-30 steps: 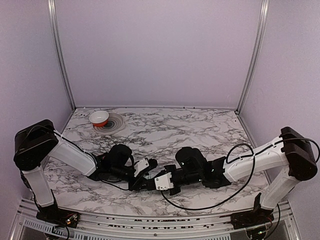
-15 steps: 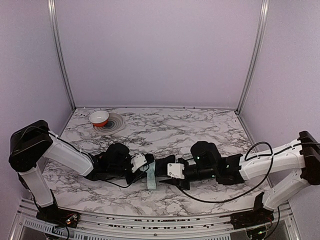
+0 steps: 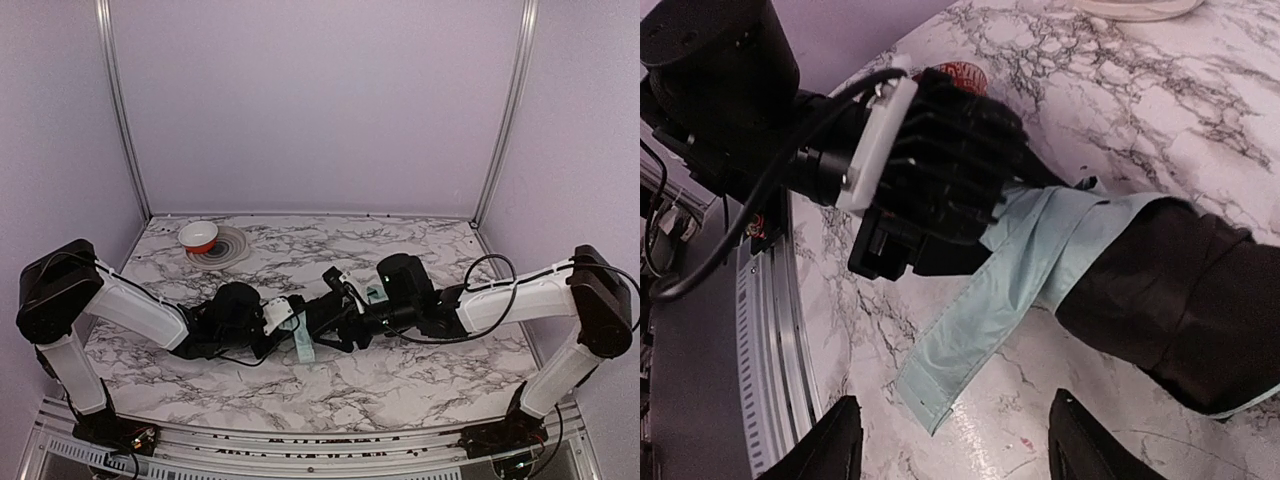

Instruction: Put away the umbrella

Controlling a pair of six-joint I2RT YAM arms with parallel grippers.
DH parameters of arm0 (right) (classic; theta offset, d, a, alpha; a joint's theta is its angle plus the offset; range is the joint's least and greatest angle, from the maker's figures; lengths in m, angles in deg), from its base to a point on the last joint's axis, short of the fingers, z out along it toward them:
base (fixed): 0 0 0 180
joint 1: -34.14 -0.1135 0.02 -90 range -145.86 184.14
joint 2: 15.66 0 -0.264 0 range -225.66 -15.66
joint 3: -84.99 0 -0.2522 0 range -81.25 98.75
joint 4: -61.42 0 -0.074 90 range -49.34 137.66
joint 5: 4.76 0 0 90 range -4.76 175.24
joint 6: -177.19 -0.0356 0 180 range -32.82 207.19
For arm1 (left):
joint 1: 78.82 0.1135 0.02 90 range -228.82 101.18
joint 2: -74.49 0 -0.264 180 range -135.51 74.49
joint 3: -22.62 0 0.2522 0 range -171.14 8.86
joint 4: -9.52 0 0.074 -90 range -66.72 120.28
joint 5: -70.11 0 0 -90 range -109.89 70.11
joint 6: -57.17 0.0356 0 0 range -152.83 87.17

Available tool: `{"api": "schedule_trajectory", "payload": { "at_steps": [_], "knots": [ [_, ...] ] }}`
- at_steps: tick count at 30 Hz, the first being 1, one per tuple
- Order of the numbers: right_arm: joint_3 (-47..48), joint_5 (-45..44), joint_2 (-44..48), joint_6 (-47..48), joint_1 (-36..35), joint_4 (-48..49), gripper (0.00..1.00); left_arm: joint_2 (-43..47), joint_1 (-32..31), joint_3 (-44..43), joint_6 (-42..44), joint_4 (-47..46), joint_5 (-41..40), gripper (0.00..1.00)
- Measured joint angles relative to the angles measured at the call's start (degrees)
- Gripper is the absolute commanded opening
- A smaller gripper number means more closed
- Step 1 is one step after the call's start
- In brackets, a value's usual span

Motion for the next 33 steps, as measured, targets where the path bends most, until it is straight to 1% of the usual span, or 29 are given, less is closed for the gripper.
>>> {"api": "schedule_trajectory", "payload": {
  "at_steps": [4, 7, 15, 16, 17, 20, 22, 23, 24, 29, 33],
  "knots": [
    [0.1, 6.6, -5.4, -5.3, 0.4, 1.1, 0.63, 0.0, 0.0, -0.1, -0.3, 0.0, -0.8, 0.00],
    [0.2, 10.5, -9.8, -7.6, 0.5, 2.0, 0.59, 0.0, 0.0, -0.4, -0.3, 0.2, -1.0, 0.00],
    [1.6, 17.2, -14.3, -10.6, 0.5, 6.8, 0.55, 0.0, 0.0, -1.6, -0.5, 0.3, -1.1, 0.00],
    [1.6, 17.7, -14.6, -10.7, 0.7, 7.2, 0.52, 0.0, 0.0, -1.6, -0.5, 0.3, -1.1, 0.00],
    [1.6, 18.1, -14.8, -10.9, 0.7, 7.8, 0.46, 0.0, 0.0, -1.7, -0.5, 0.3, -1.1, 0.00],
    [1.6, 18.6, -15.0, -11.6, 0.8, 8.7, 0.21, 0.0, 0.0, -1.7, -0.4, 0.3, -1.0, 0.00],
    [1.6, 18.8, -15.0, -11.7, 0.8, 9.0, 0.07, 0.0, 0.0, -1.7, -0.6, 0.2, -1.0, 0.00],
    [1.6, 18.8, -15.0, -11.8, 0.9, 9.3, 0.02, 0.0, 0.0, -1.7, -0.5, 0.1, -1.0, 0.00],
    [1.6, 18.8, -15.0, -12.1, 0.9, 9.6, 0.00, 0.0, 0.0, -1.7, -0.4, 0.1, -0.9, 0.00],
    [1.8, 18.5, -14.6, -11.5, 1.0, 10.1, 0.00, 0.0, 0.0, -1.7, -0.5, 0.3, -0.9, 0.00],
    [5.3, 16.8, -13.2, -8.5, 0.6, 4.3, 0.00, -0.3, 0.1, -2.1, -1.9, 1.9, -0.9, 0.00]
  ]
}}
